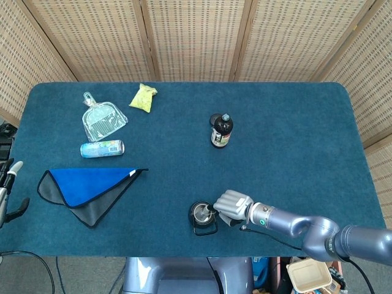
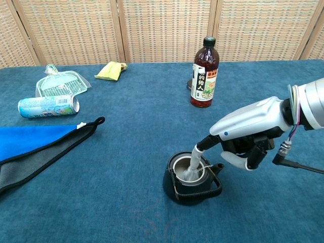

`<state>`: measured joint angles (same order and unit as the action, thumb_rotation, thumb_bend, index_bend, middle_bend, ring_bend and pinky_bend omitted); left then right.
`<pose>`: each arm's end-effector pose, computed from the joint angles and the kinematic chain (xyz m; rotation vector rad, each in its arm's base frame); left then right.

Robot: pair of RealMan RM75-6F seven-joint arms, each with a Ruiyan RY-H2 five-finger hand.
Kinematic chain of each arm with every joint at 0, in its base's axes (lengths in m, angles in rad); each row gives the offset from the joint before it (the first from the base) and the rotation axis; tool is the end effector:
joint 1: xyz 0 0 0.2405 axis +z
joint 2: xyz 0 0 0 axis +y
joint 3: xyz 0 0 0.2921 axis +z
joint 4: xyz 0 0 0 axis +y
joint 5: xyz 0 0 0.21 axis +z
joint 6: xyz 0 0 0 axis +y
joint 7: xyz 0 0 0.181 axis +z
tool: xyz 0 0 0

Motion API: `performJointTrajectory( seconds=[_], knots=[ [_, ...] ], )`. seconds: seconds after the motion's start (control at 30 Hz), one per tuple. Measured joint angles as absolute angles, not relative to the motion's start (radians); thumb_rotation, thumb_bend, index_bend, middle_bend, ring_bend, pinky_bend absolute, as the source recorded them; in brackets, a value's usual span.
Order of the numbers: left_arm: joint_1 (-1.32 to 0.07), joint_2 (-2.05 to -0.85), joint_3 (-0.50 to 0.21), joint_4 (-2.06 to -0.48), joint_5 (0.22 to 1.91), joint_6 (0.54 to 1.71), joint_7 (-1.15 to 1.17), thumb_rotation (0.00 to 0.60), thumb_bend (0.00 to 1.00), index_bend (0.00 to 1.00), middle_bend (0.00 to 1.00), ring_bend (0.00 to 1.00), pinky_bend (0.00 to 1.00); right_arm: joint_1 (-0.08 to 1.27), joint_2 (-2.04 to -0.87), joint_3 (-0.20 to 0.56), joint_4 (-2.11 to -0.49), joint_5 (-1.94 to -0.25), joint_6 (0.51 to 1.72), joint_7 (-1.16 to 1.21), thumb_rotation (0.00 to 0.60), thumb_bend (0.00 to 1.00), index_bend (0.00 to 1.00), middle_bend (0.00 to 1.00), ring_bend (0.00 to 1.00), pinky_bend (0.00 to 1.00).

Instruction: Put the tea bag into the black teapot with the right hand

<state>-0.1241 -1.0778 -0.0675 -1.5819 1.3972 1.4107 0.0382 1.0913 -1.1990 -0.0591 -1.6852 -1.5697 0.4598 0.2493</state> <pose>-0.3628 0.2385 0.1923 -1.3716 -0.8801 -0.7775 -0.1182 -0.3538 -0.0171 2.6328 -0.9372 0.5238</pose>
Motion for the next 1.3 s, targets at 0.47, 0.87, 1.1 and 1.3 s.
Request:
performJointTrajectory(
  seconds=[0.47, 0.87, 1.1, 1.3],
  knots=[
    [-0.128, -1.084, -0.069, -1.576, 1.399, 1.406, 0.035, 0.6, 0.38, 0.04, 0.0, 0.0, 0.0, 1.08, -1.186, -0.051, -1.712, -1.539, 0.472, 0.199, 0.6, 0.98, 0.22, 0.99, 0.98, 0.97],
    [-0.128, -1.088, -0.071, -1.574, 1.398, 1.408, 0.029, 0.6, 0.38, 0.04, 0.0, 0.0, 0.0, 1.031, -1.125, -0.026, -1.746, -1.539, 0.591, 0.22, 0.6, 0.94, 0.22, 0.93, 0.97, 0.97],
    [-0.126, -1.093, -0.068, -1.575, 1.402, 1.409, 0.025, 0.6, 0.38, 0.04, 0.0, 0.0, 0.0, 0.928, -1.098, 0.004, -1.735, -1.5, 0.784, 0.215, 0.592, 0.74, 0.22, 0.78, 0.84, 0.88],
    [-0.127, -1.099, -0.069, -1.573, 1.402, 1.41, 0.026, 0.6, 0.38, 0.04, 0.0, 0.0, 0.0, 0.809, -1.094, 0.038, -1.724, -1.411, 0.964, 0.119, 0.545, 0.63, 0.22, 0.59, 0.63, 0.73]
  ],
)
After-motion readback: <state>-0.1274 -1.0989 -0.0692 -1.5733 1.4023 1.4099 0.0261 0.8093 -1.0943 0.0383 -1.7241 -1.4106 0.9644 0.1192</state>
